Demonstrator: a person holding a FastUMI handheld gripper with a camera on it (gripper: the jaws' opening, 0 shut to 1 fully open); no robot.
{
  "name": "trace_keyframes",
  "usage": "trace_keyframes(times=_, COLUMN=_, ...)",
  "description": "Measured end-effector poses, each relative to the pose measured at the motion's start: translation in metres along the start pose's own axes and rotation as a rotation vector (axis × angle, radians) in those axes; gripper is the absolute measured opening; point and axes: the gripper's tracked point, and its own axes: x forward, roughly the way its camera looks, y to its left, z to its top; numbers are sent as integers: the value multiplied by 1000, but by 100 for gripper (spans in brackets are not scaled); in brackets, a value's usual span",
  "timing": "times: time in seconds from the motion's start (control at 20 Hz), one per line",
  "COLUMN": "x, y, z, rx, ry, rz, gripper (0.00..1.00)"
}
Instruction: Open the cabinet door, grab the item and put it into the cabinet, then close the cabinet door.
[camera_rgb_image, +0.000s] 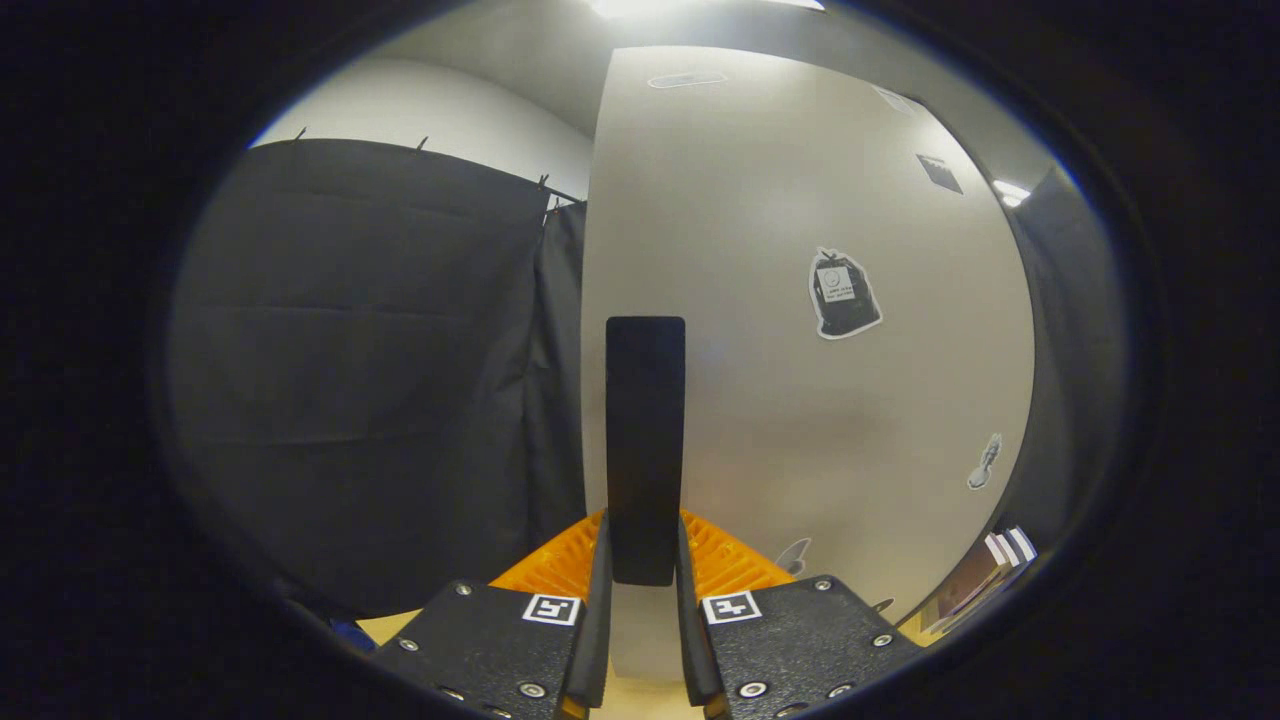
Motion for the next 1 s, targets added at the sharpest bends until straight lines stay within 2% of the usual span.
trace_keyframes(times=0.55, x=-41, y=-4, z=1, rx=-6, ry=15, rz=182, gripper=30)
trace_keyframes(times=1.0, x=-84, y=-18, z=-3, rx=-6, ry=29, rz=266, gripper=30)
